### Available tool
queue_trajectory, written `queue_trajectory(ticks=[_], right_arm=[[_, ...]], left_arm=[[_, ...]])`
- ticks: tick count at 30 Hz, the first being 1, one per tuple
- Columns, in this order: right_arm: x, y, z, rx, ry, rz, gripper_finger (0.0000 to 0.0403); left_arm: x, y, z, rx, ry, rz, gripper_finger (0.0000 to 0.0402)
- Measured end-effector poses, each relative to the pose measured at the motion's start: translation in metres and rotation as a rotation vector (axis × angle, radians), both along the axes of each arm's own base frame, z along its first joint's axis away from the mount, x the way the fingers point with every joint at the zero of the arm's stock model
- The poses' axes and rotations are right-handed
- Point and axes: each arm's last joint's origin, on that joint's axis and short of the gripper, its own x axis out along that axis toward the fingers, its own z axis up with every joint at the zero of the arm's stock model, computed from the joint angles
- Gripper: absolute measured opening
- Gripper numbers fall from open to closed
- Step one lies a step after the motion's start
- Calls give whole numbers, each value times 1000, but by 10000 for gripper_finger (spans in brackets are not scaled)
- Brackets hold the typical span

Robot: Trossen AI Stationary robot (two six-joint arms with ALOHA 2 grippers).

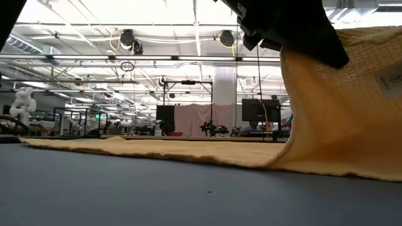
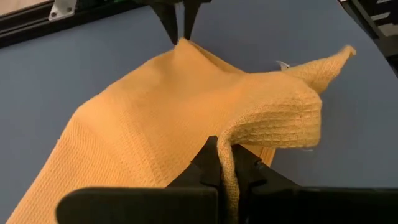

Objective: Roll towel into tight, uniform cylinder
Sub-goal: Fold the orange microfiber cloth

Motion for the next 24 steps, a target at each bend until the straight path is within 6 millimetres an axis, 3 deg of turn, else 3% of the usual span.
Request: queue_trajectory(ticks=[2, 4, 9, 13, 16, 19, 24], right_arm=[[0, 0, 0, -1, -4, -6, 11], [-1, 0, 0, 0, -7, -27, 9], [-1, 0, 0, 5, -7, -57, 4], [-1, 1, 2, 12, -10, -56, 4], [0, 3, 4, 18, -13, -55, 2], [2, 5, 6, 28, -19, -53, 2], [1, 13, 12, 53, -35, -29, 1]], left_arm=[[-1, 0, -1, -10, 11, 12, 7], [-6, 0, 0, -17, 61, 20, 13], [-34, 3, 21, -81, 226, 85, 74], [-62, -3, 31, 28, 331, 169, 129], [-86, -4, 31, 221, 381, 312, 152], [-109, 8, 20, 417, 445, 494, 156], [-129, 53, -14, 459, 575, 758, 112]])
